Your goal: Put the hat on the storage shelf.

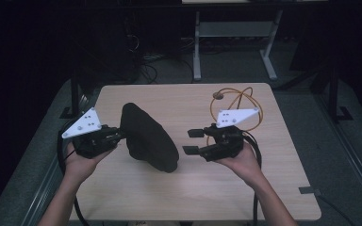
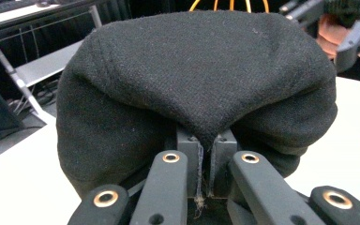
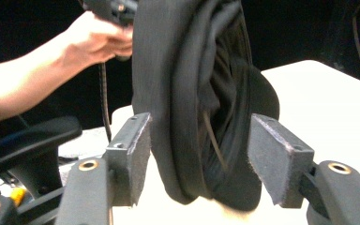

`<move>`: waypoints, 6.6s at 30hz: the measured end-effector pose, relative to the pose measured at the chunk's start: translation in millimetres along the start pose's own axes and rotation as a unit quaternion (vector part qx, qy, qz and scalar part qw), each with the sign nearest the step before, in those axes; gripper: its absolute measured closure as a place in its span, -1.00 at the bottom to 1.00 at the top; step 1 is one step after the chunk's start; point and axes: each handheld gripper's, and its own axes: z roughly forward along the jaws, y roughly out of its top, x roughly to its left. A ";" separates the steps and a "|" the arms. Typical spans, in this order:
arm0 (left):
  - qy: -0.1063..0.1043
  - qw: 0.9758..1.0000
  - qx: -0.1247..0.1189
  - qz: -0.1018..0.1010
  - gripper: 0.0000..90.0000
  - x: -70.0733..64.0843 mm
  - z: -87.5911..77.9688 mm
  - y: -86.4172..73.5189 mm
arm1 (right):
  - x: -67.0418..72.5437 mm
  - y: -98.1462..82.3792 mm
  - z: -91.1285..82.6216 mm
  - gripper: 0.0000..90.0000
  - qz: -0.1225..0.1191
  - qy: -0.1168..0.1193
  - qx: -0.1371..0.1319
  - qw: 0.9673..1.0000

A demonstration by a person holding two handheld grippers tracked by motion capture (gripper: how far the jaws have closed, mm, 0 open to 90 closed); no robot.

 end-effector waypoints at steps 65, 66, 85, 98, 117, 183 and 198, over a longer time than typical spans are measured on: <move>-0.115 0.992 0.016 0.045 0.93 16.1 99.2 150.7 | -25.6 -159.1 -110.2 -0.44 0.086 -0.201 0.073 0.973; -0.118 0.992 0.015 0.046 0.93 15.1 102.9 155.0 | -25.7 -159.2 -110.9 -0.44 0.087 -0.202 0.071 0.973; -0.162 0.982 0.085 0.058 0.92 -11.4 221.7 216.0 | -26.3 -163.0 -115.9 -0.44 0.090 -0.207 0.058 0.973; -0.192 0.974 0.108 -0.049 0.90 -9.5 295.1 208.8 | -27.3 -165.0 -114.7 -0.44 0.090 -0.200 0.058 0.974; -0.179 0.972 0.126 -0.091 0.39 -33.2 349.8 207.7 | -26.7 -164.1 -112.7 -0.44 0.088 -0.195 0.060 0.975; -0.110 0.983 0.111 -0.092 -0.17 23.9 224.8 136.1 | -25.9 -161.5 -105.1 -0.48 0.088 -0.205 0.062 0.973; -0.103 0.983 0.119 -0.095 -0.25 28.8 205.2 98.8 | -26.9 -163.1 -100.2 -0.49 0.091 -0.205 0.070 0.972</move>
